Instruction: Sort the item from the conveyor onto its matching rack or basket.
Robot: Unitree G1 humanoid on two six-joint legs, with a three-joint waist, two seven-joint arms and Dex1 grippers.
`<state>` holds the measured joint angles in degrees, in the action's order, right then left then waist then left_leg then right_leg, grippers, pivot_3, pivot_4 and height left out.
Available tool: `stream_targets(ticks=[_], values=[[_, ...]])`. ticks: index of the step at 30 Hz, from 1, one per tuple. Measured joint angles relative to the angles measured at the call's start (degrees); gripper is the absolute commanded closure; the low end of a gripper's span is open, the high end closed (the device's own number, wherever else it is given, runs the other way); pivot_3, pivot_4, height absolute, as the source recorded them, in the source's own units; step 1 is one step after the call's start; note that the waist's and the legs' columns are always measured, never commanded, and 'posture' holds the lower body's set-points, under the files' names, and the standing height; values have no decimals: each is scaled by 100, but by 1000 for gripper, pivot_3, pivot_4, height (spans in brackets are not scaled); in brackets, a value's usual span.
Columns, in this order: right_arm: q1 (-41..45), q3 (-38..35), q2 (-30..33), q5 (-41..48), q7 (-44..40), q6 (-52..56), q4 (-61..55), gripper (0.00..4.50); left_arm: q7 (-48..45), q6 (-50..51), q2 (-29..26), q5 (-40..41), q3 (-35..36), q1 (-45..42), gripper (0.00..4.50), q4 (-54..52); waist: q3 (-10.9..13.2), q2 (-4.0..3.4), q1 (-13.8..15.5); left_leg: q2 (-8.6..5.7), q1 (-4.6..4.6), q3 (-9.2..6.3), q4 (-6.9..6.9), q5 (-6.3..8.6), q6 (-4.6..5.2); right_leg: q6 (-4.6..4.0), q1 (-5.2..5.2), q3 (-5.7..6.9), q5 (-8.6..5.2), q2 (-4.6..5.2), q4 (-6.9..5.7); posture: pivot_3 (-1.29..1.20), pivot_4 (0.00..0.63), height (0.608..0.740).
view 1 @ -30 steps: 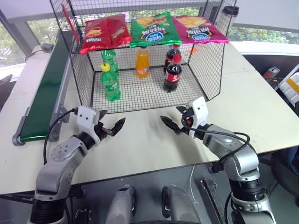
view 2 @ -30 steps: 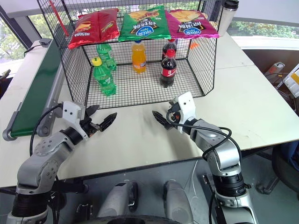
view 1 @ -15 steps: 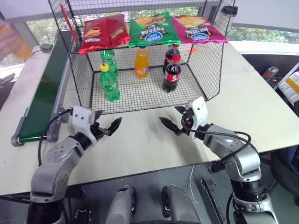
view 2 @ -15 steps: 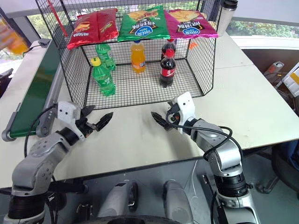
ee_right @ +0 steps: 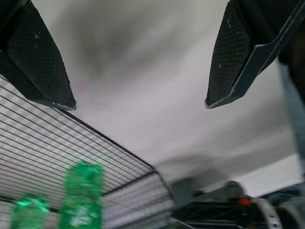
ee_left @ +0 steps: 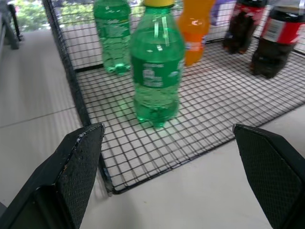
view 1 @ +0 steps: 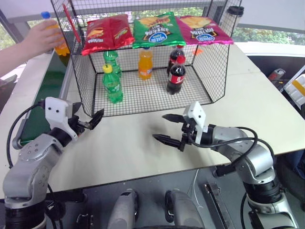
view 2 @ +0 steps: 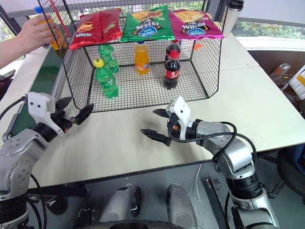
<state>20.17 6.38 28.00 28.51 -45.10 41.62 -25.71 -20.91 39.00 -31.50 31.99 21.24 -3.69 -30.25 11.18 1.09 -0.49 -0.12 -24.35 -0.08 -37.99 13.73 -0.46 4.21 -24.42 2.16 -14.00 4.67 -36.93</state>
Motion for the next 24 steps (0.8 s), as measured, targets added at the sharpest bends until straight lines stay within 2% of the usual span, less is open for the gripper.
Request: stream_targets(ticks=[6,14,20,24], values=[[137,168,-50,-35,-194,-428,73,29,36,181,-106,187,291,151,0,-148,0,0,-3,2,1,-1,0,0,-1,-3,-1,0,-2,0,1,0,150,739],[478,254,20,-28,-326,-531,144,29,189,385,-250,496,1105,319,0,-161,0,0,1,2,0,-1,0,0,-1,-3,-1,0,-2,5,4,0,150,739],[580,244,52,-3,-510,-539,287,29,168,434,-475,605,1789,495,0,113,0,-1,-5,3,0,-1,1,1,-2,-6,-2,-1,-3,7,8,0,150,739],[914,243,73,56,-685,-567,281,29,87,408,-515,573,1919,764,0,390,1,-2,-8,4,-1,-1,2,2,-3,-8,-3,-1,-3,11,13,0,150,739]])
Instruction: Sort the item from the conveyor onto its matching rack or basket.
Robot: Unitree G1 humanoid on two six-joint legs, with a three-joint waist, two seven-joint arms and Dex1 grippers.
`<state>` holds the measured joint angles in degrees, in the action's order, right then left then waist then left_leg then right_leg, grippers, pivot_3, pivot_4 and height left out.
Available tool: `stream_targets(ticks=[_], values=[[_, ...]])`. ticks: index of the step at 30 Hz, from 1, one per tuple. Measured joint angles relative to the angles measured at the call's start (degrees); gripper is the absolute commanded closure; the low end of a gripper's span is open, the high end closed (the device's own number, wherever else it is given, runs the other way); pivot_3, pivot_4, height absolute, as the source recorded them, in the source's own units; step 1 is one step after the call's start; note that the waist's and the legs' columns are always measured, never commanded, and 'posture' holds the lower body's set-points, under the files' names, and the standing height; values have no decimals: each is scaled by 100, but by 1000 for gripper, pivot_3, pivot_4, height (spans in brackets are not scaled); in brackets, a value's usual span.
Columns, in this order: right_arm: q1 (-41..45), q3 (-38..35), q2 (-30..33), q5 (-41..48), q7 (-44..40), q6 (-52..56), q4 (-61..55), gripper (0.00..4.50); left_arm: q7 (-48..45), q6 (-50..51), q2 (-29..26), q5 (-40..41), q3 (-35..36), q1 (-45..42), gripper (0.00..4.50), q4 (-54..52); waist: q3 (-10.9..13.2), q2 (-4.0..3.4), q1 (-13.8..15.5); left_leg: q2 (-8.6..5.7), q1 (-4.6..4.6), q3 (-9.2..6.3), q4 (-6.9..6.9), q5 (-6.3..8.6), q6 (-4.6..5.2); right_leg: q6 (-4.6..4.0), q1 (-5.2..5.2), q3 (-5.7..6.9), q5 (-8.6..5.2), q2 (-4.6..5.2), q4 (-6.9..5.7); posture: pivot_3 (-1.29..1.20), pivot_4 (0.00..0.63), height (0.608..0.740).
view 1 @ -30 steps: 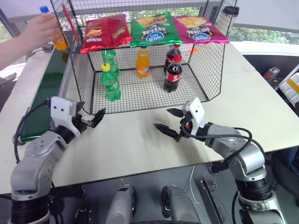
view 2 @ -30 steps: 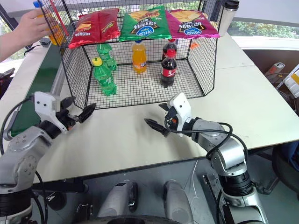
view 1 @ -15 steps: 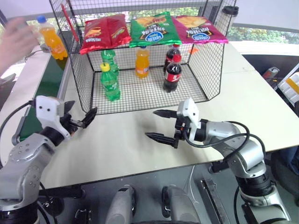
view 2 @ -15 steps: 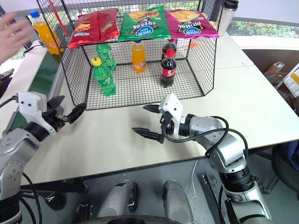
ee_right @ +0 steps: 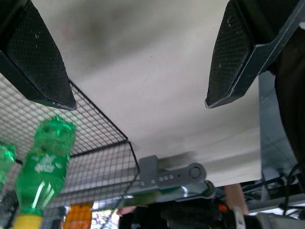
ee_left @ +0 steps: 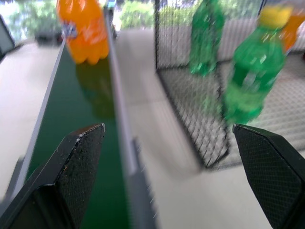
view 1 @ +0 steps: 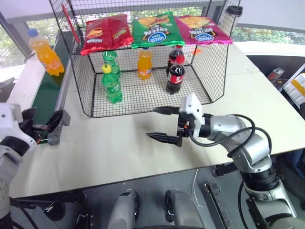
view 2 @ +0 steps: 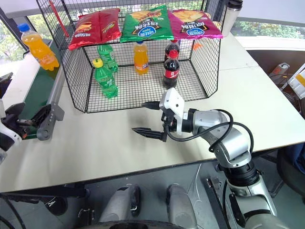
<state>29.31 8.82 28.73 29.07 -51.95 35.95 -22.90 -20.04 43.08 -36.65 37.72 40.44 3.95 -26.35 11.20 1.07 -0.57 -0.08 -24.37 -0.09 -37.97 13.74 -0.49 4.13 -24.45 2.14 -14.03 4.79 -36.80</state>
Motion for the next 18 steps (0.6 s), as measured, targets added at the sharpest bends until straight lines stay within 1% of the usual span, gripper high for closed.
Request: stream_targets(ticks=[6,10,18], values=[[82,32,-8,85,-184,-93,-50,29,-21,-194,-4,-147,4,59,0,269,0,0,4,-1,-5,-3,17,1,-2,-8,5,2,6,12,42,0,150,739],[22,117,-7,45,-256,-228,-47,29,16,-246,29,-209,4,56,0,430,-2,2,4,-5,-4,0,60,1,-2,-9,1,2,8,19,69,0,150,739],[-135,267,-6,-147,-252,-422,80,29,171,-517,69,-396,6,-38,0,702,-2,2,-12,-6,-4,2,91,1,-2,-8,-13,3,9,21,68,0,150,739]])
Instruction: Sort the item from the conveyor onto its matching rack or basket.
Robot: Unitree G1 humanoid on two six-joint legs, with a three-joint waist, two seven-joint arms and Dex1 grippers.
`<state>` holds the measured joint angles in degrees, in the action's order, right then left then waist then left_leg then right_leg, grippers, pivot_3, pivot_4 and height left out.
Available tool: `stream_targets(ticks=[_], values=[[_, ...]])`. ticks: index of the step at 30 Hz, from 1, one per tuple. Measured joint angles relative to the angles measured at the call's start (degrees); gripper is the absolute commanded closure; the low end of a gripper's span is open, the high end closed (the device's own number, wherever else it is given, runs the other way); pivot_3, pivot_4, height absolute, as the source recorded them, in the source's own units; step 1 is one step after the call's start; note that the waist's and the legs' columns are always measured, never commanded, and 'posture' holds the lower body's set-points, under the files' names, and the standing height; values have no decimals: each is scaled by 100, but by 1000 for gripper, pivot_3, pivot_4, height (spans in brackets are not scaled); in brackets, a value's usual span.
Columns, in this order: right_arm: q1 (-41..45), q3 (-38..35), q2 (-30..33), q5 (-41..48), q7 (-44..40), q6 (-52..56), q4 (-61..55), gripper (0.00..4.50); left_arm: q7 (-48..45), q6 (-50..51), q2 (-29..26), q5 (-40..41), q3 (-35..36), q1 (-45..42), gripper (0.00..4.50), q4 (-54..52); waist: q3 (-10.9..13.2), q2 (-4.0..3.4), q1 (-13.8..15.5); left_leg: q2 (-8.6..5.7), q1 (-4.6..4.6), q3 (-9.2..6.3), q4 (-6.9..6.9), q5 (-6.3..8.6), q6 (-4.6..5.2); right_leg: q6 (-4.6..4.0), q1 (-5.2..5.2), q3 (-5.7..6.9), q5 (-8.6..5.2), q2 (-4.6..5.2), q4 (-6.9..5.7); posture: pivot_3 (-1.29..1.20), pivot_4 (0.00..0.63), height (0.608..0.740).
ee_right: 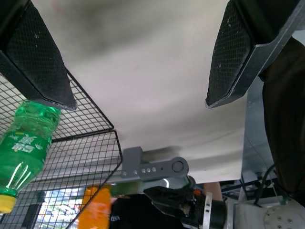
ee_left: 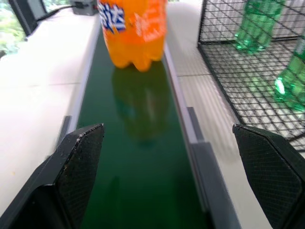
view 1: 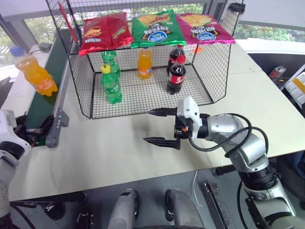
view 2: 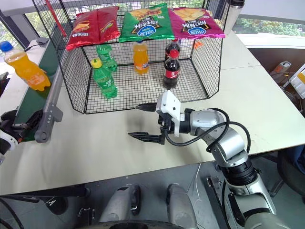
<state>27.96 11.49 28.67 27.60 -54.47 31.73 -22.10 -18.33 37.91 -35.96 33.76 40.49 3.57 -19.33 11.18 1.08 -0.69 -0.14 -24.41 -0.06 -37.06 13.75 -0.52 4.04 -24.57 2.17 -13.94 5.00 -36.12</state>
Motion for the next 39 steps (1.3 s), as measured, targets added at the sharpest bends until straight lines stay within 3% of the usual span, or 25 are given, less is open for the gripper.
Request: stream_targets(ticks=[21,22,25,34,39], values=[[-39,21,-1,-55,79,-13,49,29,80,-460,182,-437,-386,-221,0,474,-1,1,8,0,1,1,-5,0,0,0,3,1,2,1,-1,0,150,739],[-40,20,4,-55,82,-13,49,0,0,-461,180,-434,-392,-205,531,477,-1,1,7,-1,1,1,-5,0,0,-1,3,0,2,1,-1,0,150,739],[-39,20,5,-55,94,-13,52,0,-195,-453,177,-308,-370,-161,1501,472,-1,-1,30,-1,1,1,-6,0,0,-1,5,1,2,1,-2,0,150,739],[-39,20,12,-55,122,-13,101,0,-460,-353,206,243,-296,-183,1508,472,-3,1,121,-2,1,1,-14,-1,0,-2,7,2,3,2,-2,0,150,739],[-39,20,18,-54,117,-13,104,0,-536,-341,-123,357,-276,-501,1508,526,-3,2,127,-2,0,2,-16,-1,1,-2,8,3,3,1,-2,0,150,739]])
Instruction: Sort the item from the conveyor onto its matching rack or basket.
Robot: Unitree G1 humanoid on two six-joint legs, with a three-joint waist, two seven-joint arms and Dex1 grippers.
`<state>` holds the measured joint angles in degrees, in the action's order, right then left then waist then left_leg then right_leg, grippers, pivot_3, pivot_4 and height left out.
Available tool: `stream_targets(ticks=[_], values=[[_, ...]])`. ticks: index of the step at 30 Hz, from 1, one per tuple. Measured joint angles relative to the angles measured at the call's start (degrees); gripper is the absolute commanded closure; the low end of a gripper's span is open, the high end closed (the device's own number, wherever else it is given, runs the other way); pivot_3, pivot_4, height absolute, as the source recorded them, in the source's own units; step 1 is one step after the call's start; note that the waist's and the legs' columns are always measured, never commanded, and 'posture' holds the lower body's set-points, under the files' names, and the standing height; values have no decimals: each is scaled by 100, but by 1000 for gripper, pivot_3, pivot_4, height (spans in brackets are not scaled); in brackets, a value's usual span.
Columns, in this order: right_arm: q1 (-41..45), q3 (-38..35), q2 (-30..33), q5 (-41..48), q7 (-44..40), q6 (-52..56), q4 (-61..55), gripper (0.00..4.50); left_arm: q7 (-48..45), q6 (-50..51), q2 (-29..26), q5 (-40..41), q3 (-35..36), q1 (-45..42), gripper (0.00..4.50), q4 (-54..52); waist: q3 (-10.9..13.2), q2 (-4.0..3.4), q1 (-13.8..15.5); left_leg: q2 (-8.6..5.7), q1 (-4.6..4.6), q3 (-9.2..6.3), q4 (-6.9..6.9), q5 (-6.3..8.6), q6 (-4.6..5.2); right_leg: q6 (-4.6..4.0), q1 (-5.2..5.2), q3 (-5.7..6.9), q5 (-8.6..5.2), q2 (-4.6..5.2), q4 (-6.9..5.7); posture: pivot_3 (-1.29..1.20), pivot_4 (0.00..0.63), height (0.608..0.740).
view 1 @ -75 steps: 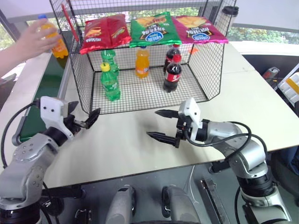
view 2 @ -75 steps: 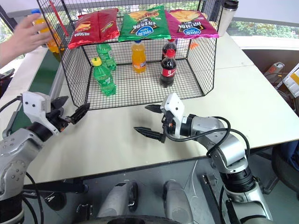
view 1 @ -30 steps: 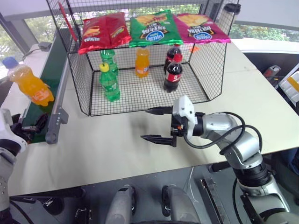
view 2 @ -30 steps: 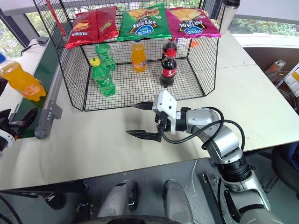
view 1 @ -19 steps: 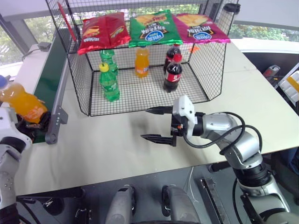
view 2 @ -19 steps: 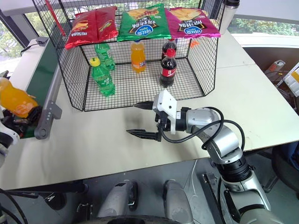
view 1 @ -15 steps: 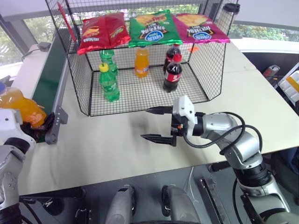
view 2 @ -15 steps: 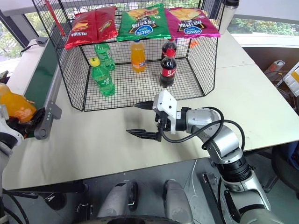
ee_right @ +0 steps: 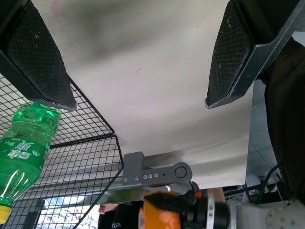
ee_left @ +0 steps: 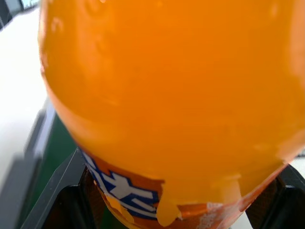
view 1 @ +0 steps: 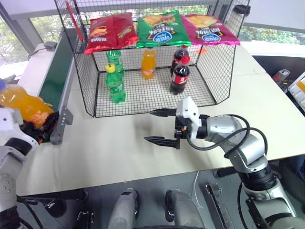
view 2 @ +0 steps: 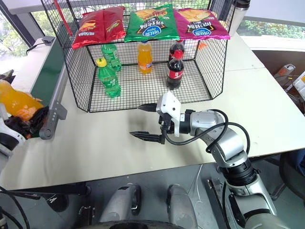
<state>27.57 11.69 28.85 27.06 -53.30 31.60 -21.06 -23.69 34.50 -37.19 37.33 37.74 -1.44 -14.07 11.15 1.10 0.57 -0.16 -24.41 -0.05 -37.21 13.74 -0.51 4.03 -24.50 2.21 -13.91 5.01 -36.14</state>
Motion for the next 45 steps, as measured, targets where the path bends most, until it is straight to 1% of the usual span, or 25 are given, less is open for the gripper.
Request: stream_targets(ticks=[5,8,11,15,19,21,23,25,29,34,39,45], values=[[0,0,8,0,-3,0,4,0,-293,11,-305,120,-26,-283,1508,13,0,0,-4,-1,0,2,1,0,0,2,0,0,1,-2,0,0,150,739],[9,-1,15,7,-2,9,5,0,-709,77,-482,283,-289,-398,1508,-13,0,0,1,-1,0,2,0,-1,1,12,1,1,7,-4,-1,0,150,739],[85,-21,16,22,9,59,8,0,-1204,293,-699,450,-858,-565,1508,-236,0,0,15,-3,0,2,-5,-1,1,7,5,1,4,-5,-1,0,150,739],[163,-63,11,65,42,122,8,0,-1666,382,-791,514,-1557,-819,1508,-538,0,0,-8,-3,1,4,-3,-2,2,15,4,0,9,-10,-1,0,150,739],[185,-146,-27,133,184,265,6,0,-2241,138,-789,133,-2591,-962,1508,-597,0,0,-21,2,2,5,-1,-2,2,21,4,0,11,-32,-6,0,150,739],[185,-146,-26,139,241,326,5,0,-2522,-29,-743,-98,-3098,-960,1508,-596,0,0,-23,2,2,5,-2,-3,3,22,4,0,12,-40,-7,0,150,739],[182,-149,-19,140,280,378,1,0,-2697,-244,-698,-310,-3389,-991,1508,-542,0,0,-22,3,2,6,-4,-3,4,22,4,1,12,-43,-9,0,150,739],[178,-153,-19,140,327,421,-7,0,-2757,-425,-587,-502,-3577,-1115,1508,-398,1,0,-6,3,3,5,-9,-4,5,23,4,2,12,-47,-13,0,150,739],[178,-189,-31,141,527,520,-11,0,-2835,-760,-154,-869,-3996,-1514,1508,-67,1,0,15,1,2,8,-29,-5,7,30,11,6,15,-49,-19,0,150,739],[179,-346,-53,227,707,694,-11,0,-2995,-1070,91,-1205,-4304,-1667,1508,179,1,0,3,3,3,14,-33,-5,8,41,11,4,21,-51,-23,0,150,739],[298,-371,-221,324,916,851,-8,0,-3112,-1272,436,-1427,-4600,-1843,1508,454,1,0,4,3,3,13,-43,-6,9,41,11,4,21,-51,-32,0,150,739],[426,-382,-318,417,1026,982,-5,0,-3151,-1416,659,-1605,-4695,-2049,1508,719,1,0,7,3,2,12,-68,-4,11,42,11,3,21,-51,-56,0,150,739]])
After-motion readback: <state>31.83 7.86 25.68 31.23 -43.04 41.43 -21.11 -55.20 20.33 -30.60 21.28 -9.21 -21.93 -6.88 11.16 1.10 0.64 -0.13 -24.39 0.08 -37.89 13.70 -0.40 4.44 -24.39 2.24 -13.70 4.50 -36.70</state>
